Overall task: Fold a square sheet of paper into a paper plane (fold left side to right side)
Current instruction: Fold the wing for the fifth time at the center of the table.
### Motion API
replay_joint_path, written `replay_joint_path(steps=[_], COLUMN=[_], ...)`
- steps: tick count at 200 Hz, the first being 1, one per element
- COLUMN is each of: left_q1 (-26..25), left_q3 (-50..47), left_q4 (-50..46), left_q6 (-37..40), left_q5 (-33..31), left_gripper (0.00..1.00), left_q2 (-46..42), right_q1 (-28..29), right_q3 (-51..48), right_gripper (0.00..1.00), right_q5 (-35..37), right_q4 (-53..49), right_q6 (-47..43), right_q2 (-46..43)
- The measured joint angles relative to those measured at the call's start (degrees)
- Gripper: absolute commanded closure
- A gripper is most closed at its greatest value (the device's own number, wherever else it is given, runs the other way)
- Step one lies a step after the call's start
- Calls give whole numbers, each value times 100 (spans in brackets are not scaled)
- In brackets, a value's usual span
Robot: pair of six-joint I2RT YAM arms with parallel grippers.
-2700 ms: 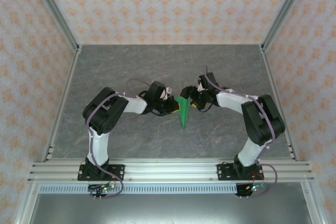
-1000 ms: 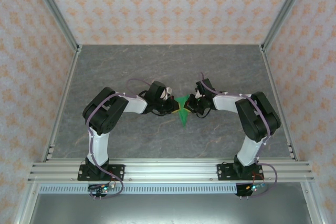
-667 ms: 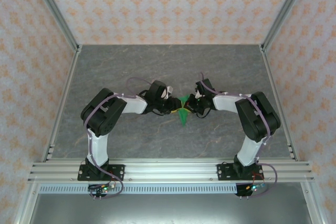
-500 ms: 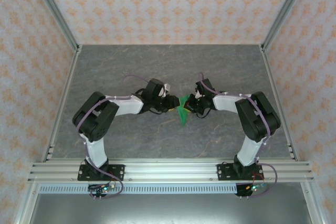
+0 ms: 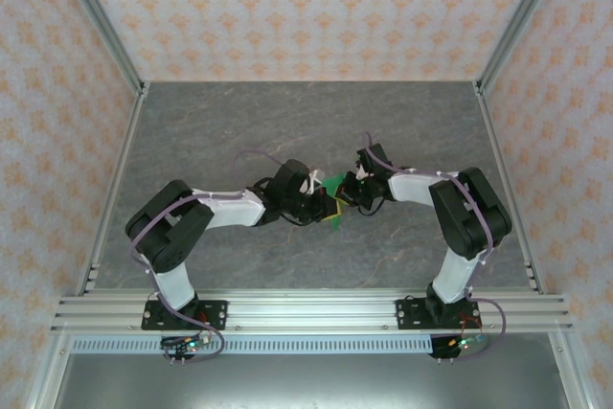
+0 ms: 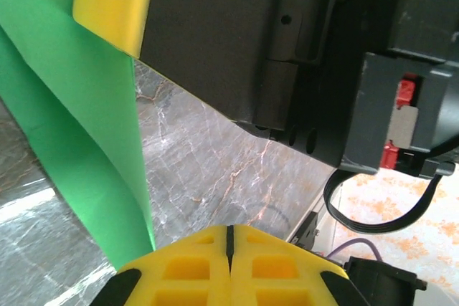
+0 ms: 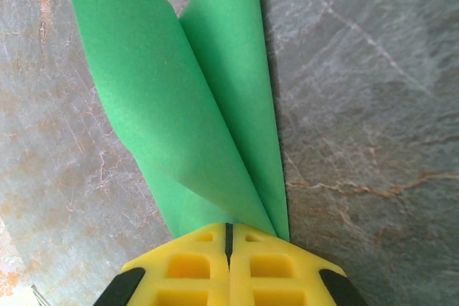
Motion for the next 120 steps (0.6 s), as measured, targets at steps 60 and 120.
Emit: replay_joint_path(steps=[60, 120], left_q1=[-103, -105], left_q3=[61, 57], left_q4=[219, 302], left_q6=[-238, -354], left_q5=[35, 35], left_gripper=[97, 98], left_q2=[461, 586], right_q1=[0, 0], right_q3=[0, 0], right_gripper=[96, 96], right_q5=[-2, -2], right_q4=[0, 0], right_q6=[2, 0], right_q2=[0, 0])
